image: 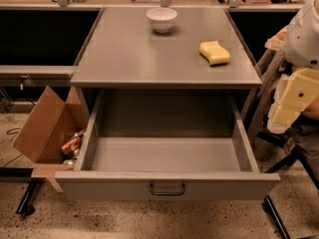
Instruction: Place sponge into top drawer
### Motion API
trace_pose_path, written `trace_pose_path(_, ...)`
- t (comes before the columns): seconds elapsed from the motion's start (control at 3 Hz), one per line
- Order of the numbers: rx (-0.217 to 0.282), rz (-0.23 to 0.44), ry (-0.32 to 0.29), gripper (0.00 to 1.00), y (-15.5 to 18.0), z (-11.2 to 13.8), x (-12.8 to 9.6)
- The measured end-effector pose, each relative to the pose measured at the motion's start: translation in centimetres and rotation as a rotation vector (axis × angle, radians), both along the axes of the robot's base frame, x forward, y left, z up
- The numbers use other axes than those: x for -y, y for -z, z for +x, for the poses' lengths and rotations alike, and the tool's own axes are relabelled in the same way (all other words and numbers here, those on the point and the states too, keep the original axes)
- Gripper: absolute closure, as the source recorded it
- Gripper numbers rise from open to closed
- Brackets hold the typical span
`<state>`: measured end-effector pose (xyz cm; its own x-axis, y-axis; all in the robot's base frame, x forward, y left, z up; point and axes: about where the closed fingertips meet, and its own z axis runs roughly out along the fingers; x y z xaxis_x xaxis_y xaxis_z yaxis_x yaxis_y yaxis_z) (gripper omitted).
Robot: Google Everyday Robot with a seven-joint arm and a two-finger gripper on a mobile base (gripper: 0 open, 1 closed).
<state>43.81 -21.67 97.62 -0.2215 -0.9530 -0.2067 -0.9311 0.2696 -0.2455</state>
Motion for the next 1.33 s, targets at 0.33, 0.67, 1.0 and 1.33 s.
trace_pose_path(0.33,0.0,0.0,0.0,0.0,0.0,0.0,0.0)
trace_pose_path(0.67,0.01,0.038,0.007,0.0,0.4,2.1,0.6)
trace_pose_path(1.0,0.024,0.134,0.032,0.0,1.3,6.6,2.0)
trace_pose_path(1.33,0.032,0.234,0.067,0.0,2.5,10.8,2.8)
